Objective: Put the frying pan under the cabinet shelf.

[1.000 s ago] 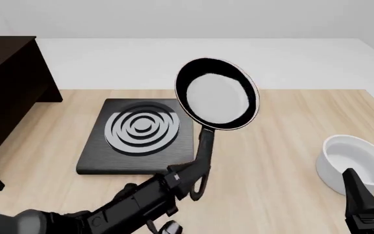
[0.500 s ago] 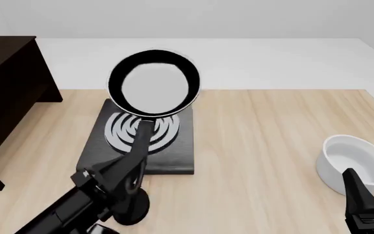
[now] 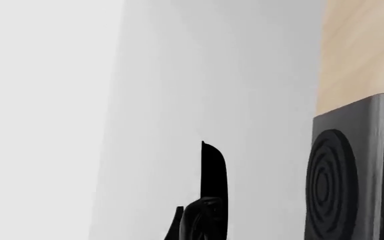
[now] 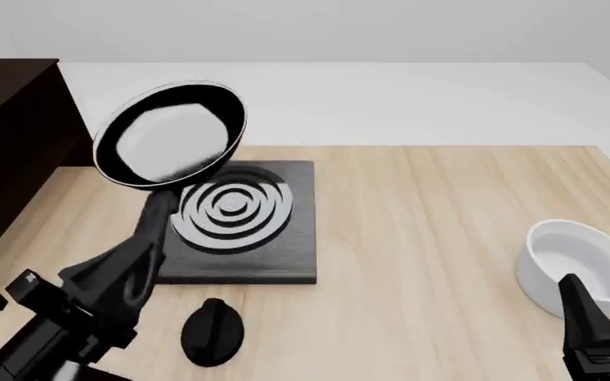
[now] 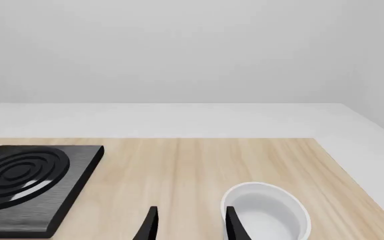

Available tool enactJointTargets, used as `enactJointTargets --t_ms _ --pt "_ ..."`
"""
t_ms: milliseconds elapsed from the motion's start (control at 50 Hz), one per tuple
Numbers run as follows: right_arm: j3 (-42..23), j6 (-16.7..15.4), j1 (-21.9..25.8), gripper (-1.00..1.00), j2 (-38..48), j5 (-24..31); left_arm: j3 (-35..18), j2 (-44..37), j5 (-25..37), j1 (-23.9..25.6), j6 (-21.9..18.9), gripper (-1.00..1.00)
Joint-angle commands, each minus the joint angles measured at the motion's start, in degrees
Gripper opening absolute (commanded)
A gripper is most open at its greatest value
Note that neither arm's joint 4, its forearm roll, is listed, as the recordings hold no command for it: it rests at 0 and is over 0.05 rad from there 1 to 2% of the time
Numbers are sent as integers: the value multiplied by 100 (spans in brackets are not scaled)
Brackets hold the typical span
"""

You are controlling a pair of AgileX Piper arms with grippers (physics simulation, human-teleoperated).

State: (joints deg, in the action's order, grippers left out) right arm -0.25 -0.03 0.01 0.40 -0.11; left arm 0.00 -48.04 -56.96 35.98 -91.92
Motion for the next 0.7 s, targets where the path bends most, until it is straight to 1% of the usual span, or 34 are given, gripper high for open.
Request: enactJointTargets --t_ms 20,80,120,260,400,500,520,620,700 --pt "0 -1 2 100 0 0 -1 1468 1262 -448 550 -100" --pt "0 0 1 100 1 0 0 1738 1580 -570 547 -100" --pt "0 0 0 100 0 0 0 2027 1865 -743 607 -100" --pt "0 1 -1 100 1 0 0 3010 3008 -974 718 -100" --pt "0 -1 0 100 0 0 0 3410 3471 -1030 826 -100" --pt "0 1 1 100 1 0 0 3966 4130 -1154 1006 -100" --pt "0 1 -1 100 1 0 0 4005 4159 -1168 1048 -100" --pt "0 -1 0 100 0 0 0 4514 4737 -1308 1165 -100" --pt "0 0 0 100 0 0 0 4515 4808 -1287 1285 -100"
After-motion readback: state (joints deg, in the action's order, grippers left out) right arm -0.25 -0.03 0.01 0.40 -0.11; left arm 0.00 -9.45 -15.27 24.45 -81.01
